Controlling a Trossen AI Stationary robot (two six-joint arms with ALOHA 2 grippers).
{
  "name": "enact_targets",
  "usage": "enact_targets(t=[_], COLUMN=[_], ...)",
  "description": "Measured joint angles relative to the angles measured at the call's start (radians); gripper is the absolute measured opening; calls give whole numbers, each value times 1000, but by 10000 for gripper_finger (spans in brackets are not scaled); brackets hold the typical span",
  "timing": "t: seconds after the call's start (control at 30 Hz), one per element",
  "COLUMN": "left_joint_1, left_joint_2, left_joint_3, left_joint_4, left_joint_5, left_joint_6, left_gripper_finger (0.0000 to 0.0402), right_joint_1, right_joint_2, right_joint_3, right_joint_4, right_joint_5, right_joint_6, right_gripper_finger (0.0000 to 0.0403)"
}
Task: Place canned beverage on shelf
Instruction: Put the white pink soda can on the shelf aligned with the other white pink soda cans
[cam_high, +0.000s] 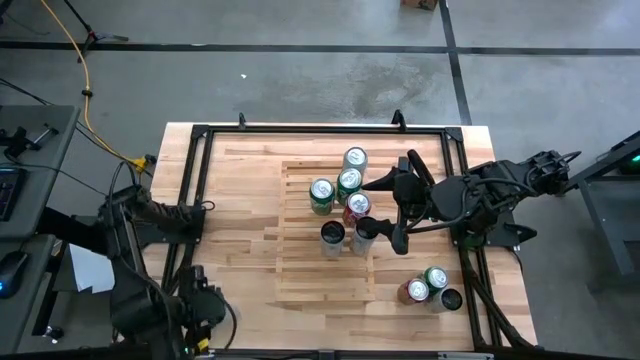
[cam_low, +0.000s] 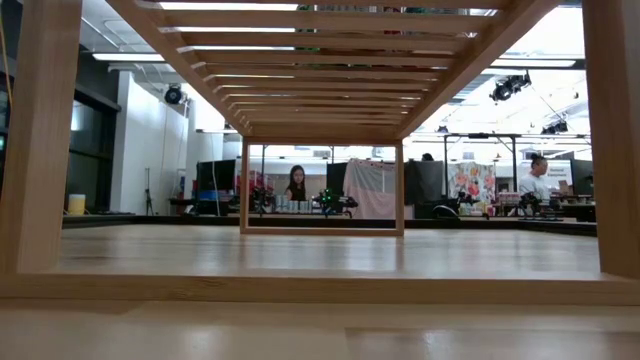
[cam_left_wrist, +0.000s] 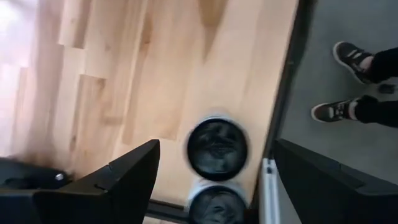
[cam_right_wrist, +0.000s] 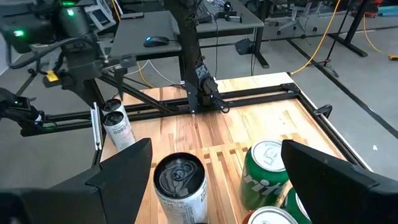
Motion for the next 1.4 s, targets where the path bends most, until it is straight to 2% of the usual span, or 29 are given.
enact_targets(t=[0.23, 0.37, 0.5, 0.63, 1.4], left_joint_1=[13, 13, 13, 13, 13], left_joint_2=[-154, -195, -192, -181, -51], left_joint_3=[-217, -290, -336, -354, -355], left_joint_4=[221, 243, 283, 356, 344], left_joint_5=[8, 14, 59, 72, 107], left_joint_6=[-43, -58, -10, 30, 82], left_gripper_finger=[305, 305, 305, 305, 305], right_joint_1=[0, 0, 0, 0, 0], right_joint_2=[0, 0, 0, 0, 0], right_joint_3=[0, 0, 0, 0, 0], right_joint_4=[-27, -36, -38, -39, -69], right_joint_5=[10, 11, 11, 11, 12], right_joint_6=[33, 39, 39, 39, 39], right_gripper_finger=[342, 342, 342, 342, 342])
